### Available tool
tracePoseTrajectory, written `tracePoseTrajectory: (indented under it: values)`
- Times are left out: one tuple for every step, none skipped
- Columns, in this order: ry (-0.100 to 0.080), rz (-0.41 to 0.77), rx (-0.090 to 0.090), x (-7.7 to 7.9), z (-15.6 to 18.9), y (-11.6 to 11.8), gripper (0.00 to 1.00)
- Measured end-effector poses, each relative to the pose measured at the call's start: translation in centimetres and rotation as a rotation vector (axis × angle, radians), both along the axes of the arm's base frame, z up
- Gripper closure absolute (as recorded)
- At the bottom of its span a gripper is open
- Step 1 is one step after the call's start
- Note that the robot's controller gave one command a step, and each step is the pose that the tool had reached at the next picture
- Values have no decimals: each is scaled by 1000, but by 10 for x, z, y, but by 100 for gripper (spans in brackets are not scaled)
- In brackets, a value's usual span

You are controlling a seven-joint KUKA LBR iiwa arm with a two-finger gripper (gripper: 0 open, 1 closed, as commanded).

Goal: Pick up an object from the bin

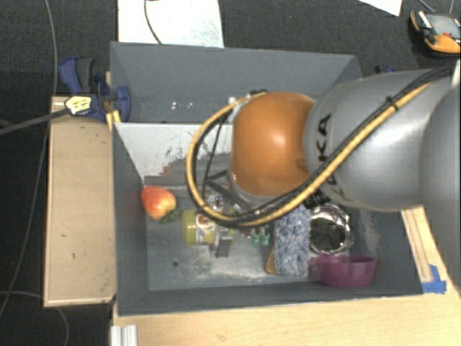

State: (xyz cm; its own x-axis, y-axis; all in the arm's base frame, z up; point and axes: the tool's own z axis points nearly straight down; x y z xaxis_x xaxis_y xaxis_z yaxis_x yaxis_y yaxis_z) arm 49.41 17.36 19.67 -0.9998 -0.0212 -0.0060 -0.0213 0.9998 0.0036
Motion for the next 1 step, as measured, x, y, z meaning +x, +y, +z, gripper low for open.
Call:
tracePoseTrajectory:
  values:
    - [3, 109, -2, 0, 129, 10, 0]
